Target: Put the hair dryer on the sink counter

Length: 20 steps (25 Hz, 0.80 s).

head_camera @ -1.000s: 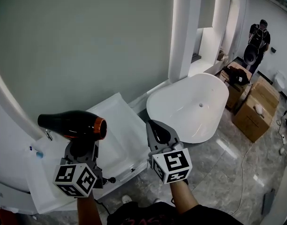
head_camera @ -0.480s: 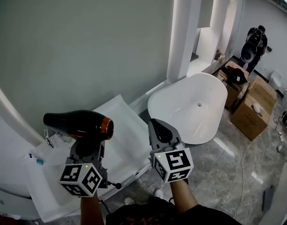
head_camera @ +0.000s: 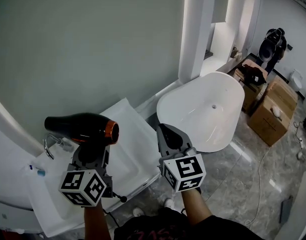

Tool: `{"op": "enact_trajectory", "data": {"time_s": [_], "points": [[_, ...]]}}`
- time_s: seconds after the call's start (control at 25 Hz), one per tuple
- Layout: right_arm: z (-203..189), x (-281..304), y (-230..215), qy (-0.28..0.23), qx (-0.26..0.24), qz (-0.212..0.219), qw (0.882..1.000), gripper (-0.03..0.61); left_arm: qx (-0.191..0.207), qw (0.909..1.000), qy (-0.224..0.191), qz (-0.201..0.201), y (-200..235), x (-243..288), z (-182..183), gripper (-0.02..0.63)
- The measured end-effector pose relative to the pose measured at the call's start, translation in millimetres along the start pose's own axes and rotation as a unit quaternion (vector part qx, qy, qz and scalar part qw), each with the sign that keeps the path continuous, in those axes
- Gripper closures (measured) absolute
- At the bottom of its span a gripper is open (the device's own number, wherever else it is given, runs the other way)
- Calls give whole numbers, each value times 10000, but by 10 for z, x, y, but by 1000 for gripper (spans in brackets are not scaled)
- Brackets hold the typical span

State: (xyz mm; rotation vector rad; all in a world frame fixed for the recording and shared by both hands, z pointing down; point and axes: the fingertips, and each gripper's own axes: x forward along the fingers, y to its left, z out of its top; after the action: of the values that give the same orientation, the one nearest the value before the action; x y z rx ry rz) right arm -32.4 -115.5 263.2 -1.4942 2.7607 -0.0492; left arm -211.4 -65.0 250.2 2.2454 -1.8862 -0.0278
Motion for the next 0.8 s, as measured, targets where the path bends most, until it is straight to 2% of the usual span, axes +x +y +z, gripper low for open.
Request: {"op": "enact_trajectory", "data": {"time_s": [0.44, 0.64, 0.8], "points": [[-207, 92, -246, 243, 77, -67, 9997, 558, 5, 9995, 286, -100, -72, 392, -217, 445], [-403, 155, -357, 472, 127, -87, 9988, 557, -395, 9977, 526, -148, -63, 584, -479, 445], [-550, 209, -421, 620, 178, -54, 9979, 557, -250, 9972, 691, -116, -93, 742, -605, 445]]}}
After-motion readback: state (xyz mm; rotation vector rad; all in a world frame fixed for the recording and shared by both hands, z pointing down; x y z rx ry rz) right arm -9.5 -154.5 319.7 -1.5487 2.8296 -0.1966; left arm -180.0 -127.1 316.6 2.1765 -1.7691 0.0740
